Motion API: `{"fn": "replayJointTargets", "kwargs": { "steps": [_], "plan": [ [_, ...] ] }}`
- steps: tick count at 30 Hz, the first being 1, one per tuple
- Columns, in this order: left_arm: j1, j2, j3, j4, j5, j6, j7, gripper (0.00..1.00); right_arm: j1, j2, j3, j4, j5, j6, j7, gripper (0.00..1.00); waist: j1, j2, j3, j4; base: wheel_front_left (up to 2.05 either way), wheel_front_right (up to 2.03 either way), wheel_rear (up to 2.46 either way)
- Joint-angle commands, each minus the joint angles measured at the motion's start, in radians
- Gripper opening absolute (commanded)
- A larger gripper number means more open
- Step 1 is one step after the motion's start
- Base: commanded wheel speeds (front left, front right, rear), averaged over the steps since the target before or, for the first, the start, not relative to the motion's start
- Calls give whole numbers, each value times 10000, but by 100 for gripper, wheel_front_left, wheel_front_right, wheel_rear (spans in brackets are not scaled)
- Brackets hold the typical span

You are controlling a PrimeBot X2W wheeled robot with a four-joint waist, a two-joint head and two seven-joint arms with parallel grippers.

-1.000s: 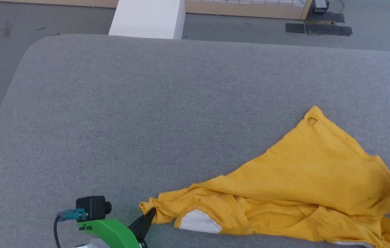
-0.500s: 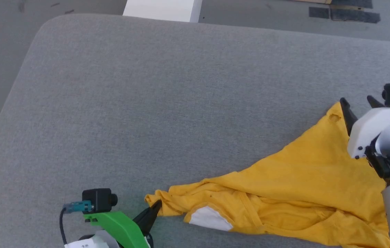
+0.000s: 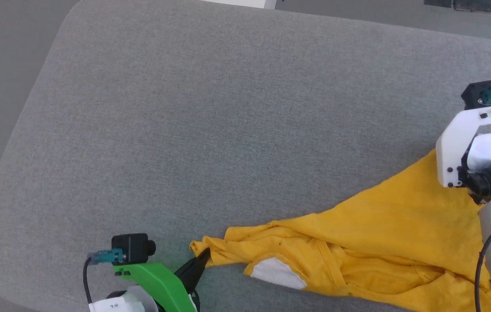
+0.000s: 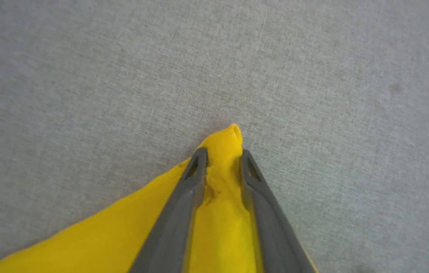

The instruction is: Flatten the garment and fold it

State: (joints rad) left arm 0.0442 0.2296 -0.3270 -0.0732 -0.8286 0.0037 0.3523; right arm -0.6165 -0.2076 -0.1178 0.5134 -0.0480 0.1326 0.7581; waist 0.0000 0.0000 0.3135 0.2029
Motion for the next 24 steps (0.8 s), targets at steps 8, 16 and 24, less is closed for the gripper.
{"fn": "replayJointTargets", "kwargs": {
  "steps": [8,16,24],
  "plan": [
    [-27,82,44,82,-7,61,-68,0,1107,607,-939,-1190,426,-19,-2119,0,0,0,-603,-273,0,0,0],
    [380,282,207,-114,2,264,-126,0,3111,1172,-1455,-2663,1607,-19,-5158,0,0,0,-1463,-910,0,0,0],
    [341,506,657,-539,516,362,-1046,0,5016,1526,-1708,-3973,2280,-19,-6401,0,0,0,-2127,-1613,0,0,0]
  ]
}}
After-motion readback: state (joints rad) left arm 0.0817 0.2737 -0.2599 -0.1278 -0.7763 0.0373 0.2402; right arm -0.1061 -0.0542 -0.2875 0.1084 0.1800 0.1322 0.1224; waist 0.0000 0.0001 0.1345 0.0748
